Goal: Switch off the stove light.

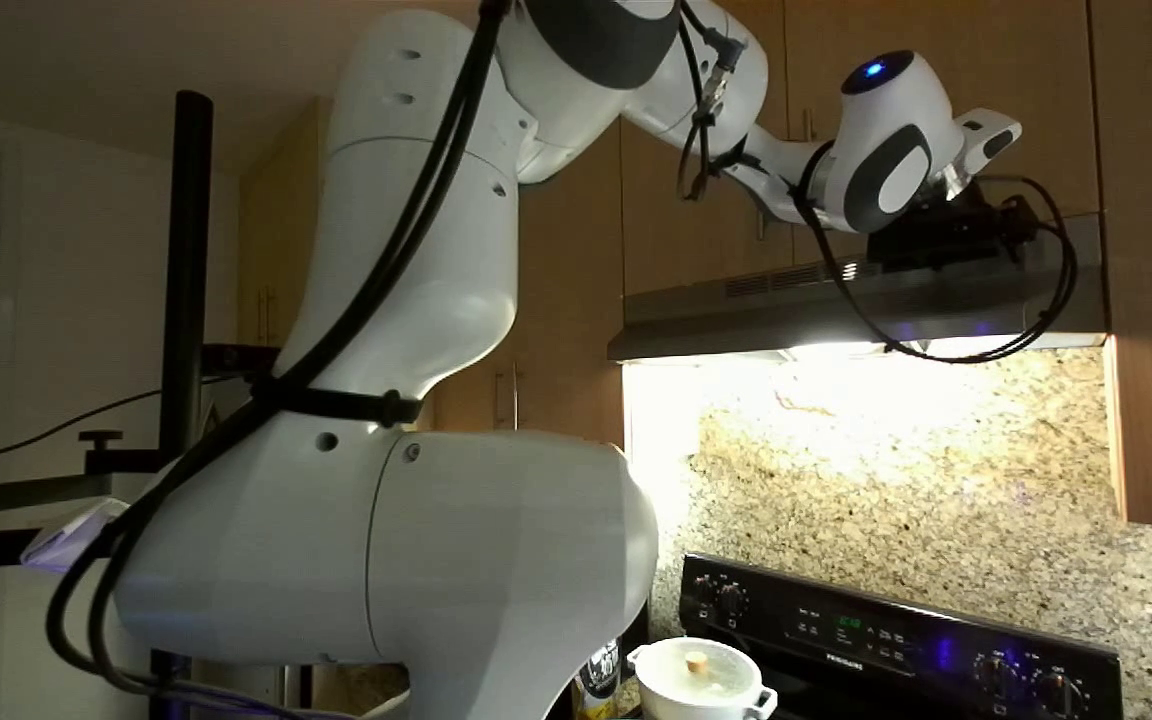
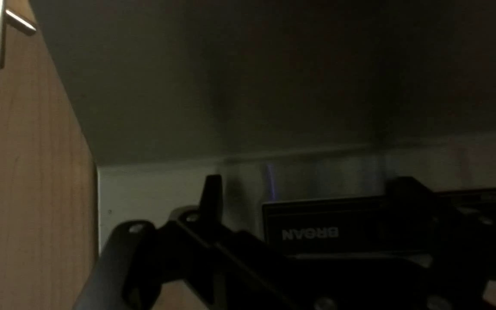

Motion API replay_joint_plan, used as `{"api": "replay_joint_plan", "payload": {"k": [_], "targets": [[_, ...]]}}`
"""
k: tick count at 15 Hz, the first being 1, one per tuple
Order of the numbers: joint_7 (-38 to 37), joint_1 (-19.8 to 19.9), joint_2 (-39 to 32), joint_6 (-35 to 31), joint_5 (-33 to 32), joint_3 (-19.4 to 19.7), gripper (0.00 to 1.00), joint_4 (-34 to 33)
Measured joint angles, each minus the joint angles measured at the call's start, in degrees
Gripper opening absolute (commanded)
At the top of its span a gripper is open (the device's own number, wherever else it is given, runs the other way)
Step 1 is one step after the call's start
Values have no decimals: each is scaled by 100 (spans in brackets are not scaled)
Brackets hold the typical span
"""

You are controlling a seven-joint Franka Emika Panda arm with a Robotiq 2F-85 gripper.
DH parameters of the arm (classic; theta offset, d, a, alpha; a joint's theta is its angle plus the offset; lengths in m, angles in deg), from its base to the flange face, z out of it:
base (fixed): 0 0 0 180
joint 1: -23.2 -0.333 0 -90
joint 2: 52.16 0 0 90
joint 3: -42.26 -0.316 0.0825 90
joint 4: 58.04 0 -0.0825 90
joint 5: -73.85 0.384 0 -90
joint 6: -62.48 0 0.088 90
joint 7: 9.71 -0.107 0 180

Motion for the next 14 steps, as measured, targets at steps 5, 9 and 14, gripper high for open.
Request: {"api": "replay_joint_plan", "payload": {"k": [5, 9, 14], "targets": [[130, 254, -15, 228, 266, -200, 100, -117], [175, 420, -41, 444, 474, -287, 100, -222], [346, 650, -126, 867, 797, -384, 100, -430]]}}
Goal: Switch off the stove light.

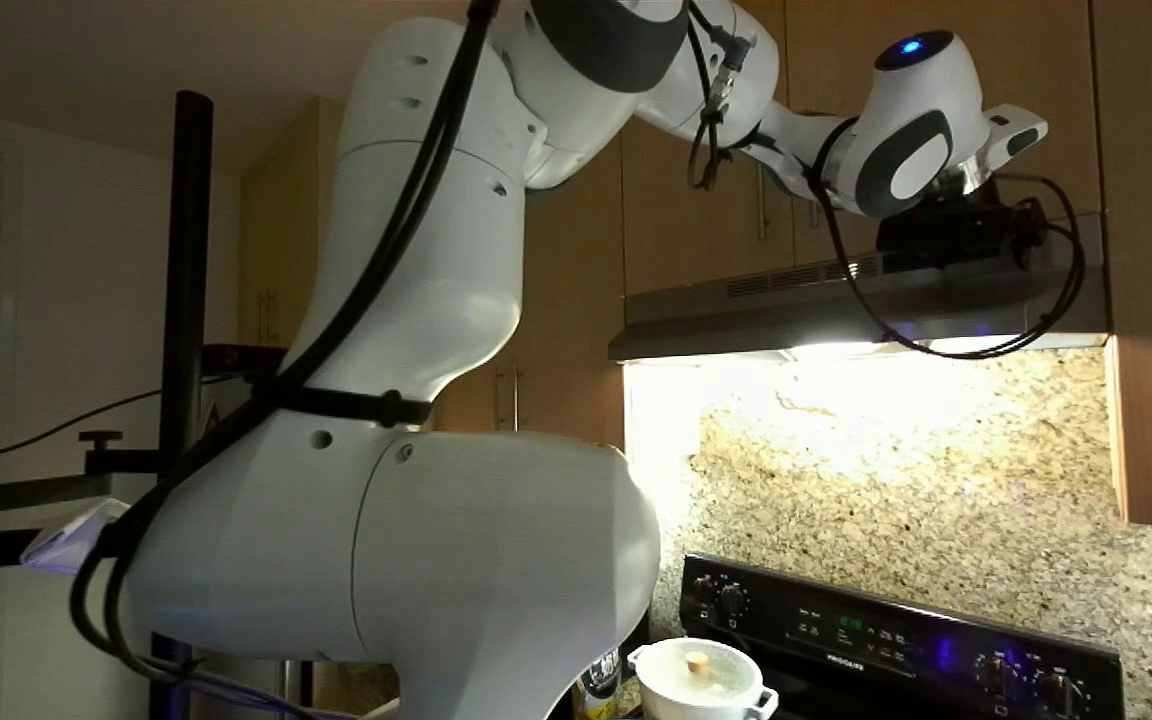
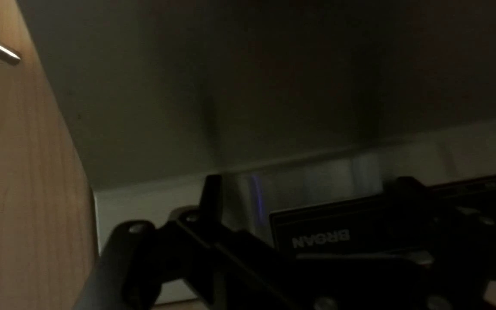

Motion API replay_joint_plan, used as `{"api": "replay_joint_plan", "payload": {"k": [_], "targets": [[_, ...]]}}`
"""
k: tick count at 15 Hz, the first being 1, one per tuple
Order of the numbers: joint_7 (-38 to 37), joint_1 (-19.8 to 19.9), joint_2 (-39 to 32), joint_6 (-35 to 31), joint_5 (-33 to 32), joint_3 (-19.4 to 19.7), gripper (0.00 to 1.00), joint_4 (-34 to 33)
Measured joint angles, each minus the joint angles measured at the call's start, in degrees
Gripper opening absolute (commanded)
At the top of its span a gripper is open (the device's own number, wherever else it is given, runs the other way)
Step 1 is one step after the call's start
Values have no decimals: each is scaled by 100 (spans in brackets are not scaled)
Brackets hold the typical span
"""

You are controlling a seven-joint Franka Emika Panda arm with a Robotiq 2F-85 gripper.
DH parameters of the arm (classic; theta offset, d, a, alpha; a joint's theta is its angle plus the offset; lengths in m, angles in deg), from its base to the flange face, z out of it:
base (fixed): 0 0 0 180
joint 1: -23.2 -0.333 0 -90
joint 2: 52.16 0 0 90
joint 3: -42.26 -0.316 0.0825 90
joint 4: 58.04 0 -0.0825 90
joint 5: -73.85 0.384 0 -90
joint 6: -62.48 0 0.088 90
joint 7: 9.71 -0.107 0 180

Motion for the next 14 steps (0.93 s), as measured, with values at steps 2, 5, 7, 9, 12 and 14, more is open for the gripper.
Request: {"api": "replay_joint_plan", "payload": {"k": [2, 5, 7, 9, 12, 14], "targets": [[64, 81, -39, 168, 114, -18, 100, -83], [85, 257, -131, 240, 269, -18, 100, -212], [85, 476, -248, 239, 390, -16, 100, -399], [85, 638, -347, 284, 481, -24, 100, -513], [61, 1105, -384, 289, 391, -490, 100, -634], [-42, 1747, -358, 247, 75, -1216, 100, -738]]}}
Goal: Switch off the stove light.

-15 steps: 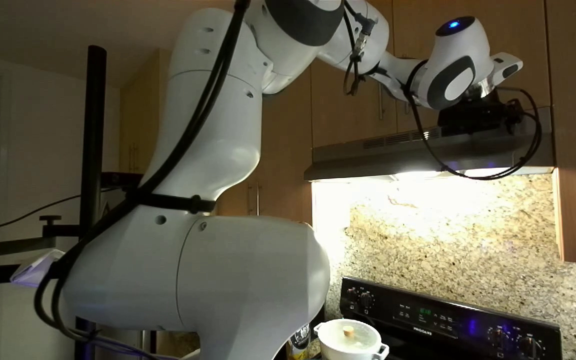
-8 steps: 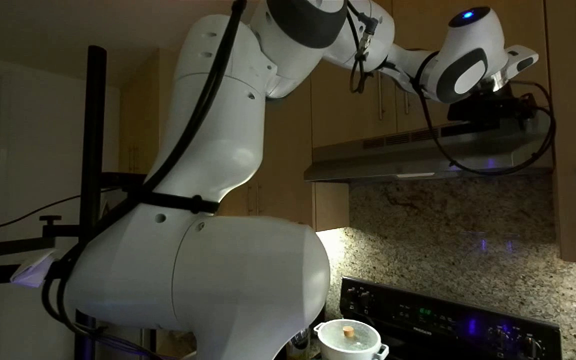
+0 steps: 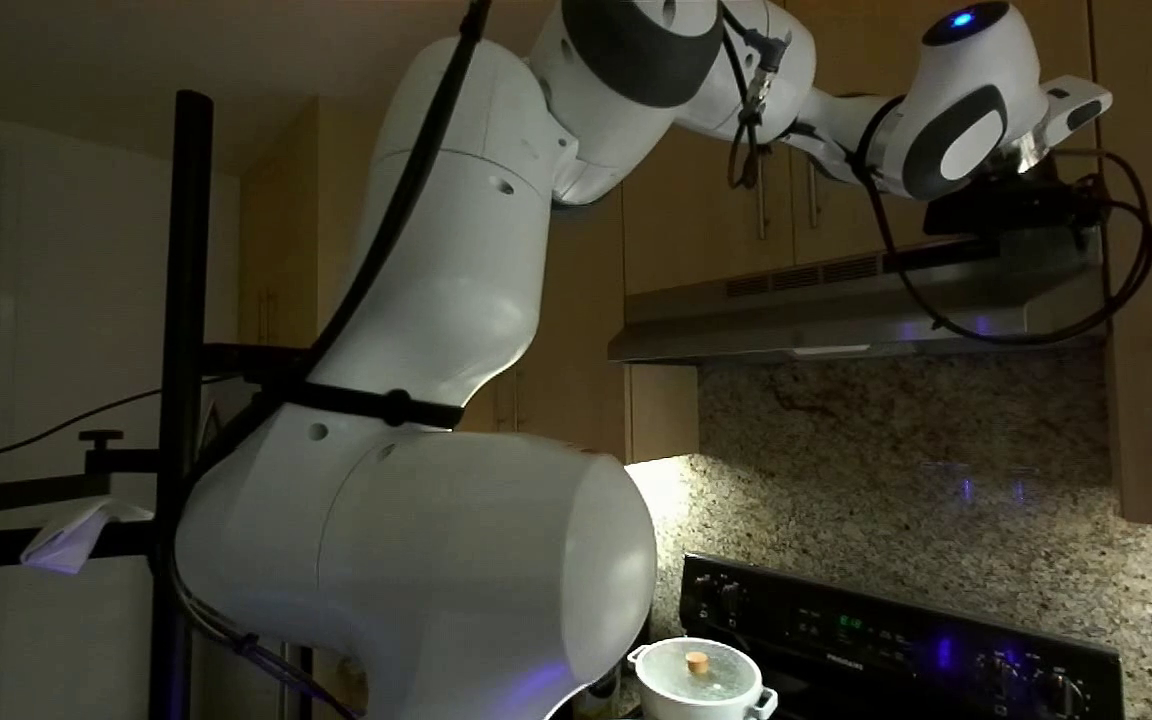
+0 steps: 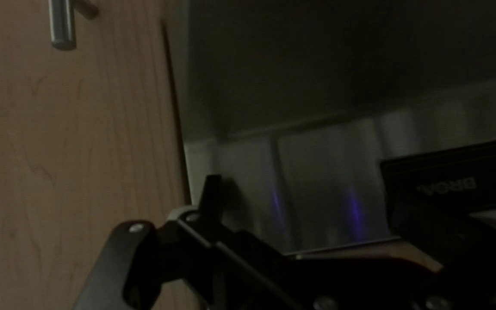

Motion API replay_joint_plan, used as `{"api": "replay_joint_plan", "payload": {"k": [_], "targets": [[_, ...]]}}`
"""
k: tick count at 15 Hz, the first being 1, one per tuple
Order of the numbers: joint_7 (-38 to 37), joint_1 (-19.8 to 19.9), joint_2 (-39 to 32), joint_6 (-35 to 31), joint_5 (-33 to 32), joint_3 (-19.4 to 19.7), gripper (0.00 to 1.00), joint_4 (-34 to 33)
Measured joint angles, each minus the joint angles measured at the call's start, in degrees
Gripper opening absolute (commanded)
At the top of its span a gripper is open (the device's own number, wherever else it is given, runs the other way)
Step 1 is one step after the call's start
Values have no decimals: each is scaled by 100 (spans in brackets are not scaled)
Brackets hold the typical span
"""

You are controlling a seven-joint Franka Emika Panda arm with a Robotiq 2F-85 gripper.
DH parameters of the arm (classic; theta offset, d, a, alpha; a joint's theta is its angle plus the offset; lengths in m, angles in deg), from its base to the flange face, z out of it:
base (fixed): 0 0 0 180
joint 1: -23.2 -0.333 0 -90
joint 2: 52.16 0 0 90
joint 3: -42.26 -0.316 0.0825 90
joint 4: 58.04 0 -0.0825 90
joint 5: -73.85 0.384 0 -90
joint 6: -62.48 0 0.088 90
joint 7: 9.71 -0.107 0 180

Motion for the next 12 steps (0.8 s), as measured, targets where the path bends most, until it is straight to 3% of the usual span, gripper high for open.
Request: {"api": "replay_joint_plan", "payload": {"k": [4, 6, 7, 12], "targets": [[-251, 1542, 207, -118, -1023, -1799, 100, -33], [-279, 2149, 364, -238, -1485, -2520, 100, 62], [-328, 2359, 456, -315, -1700, -2776, 100, 148], [-685, 2734, 1182, -615, -2528, -3343, 100, 1008]]}}
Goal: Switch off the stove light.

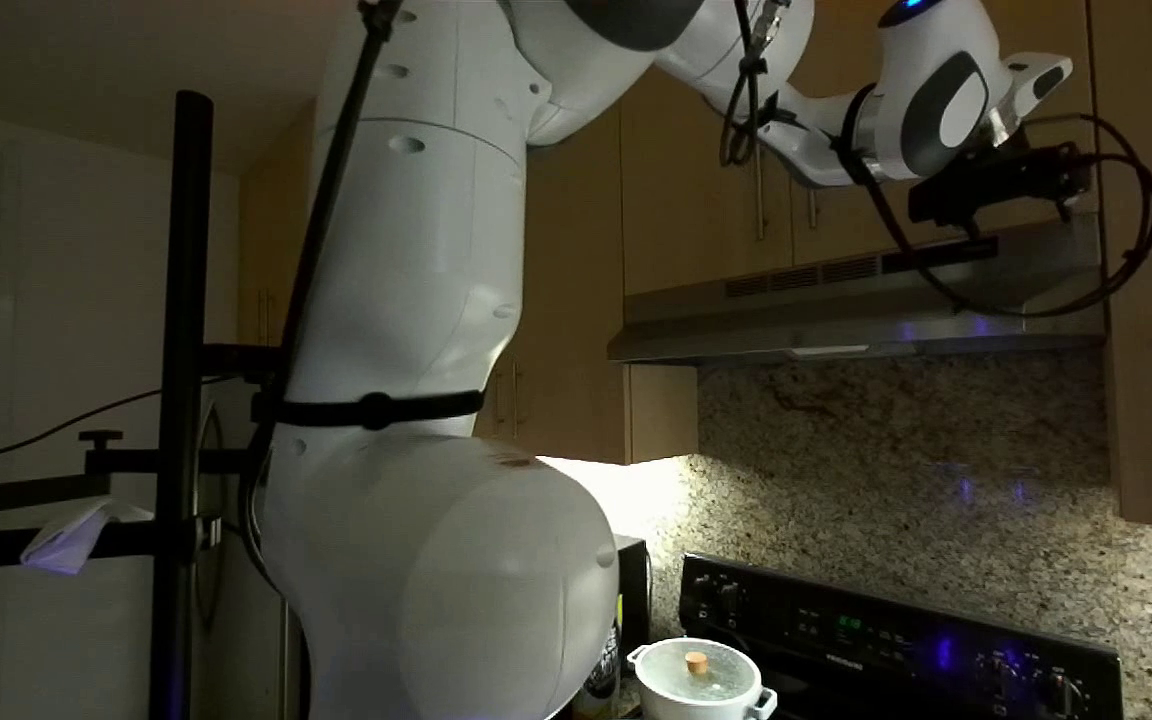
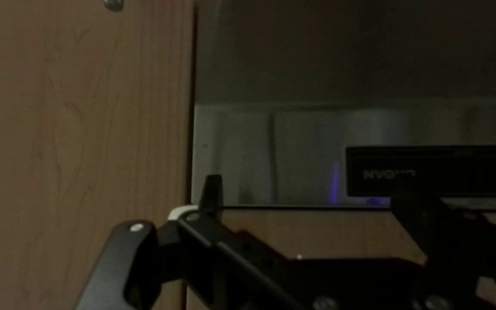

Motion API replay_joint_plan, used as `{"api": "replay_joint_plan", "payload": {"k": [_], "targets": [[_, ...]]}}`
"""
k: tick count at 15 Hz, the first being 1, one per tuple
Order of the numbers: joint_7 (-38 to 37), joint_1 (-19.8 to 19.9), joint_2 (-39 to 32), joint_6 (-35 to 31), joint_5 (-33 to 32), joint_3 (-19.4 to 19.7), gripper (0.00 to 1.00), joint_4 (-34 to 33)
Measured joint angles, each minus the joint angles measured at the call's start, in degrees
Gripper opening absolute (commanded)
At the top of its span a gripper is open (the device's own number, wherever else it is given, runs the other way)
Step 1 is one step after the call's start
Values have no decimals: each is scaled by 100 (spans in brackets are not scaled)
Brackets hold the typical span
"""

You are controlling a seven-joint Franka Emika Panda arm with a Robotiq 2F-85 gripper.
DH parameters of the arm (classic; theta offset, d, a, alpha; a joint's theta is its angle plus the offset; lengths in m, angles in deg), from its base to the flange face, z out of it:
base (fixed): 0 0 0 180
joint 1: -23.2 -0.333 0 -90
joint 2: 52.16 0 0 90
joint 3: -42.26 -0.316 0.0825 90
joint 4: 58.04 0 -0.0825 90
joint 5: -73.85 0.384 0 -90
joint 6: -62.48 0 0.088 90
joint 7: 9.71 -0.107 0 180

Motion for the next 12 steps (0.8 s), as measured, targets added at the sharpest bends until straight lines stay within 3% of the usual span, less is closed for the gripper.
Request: {"api": "replay_joint_plan", "payload": {"k": [7, 12], "targets": [[-252, 193, 1401, 348, -637, -355, 100, 1714], [-272, 306, 2462, 1384, -1036, -375, 100, 2727]]}}
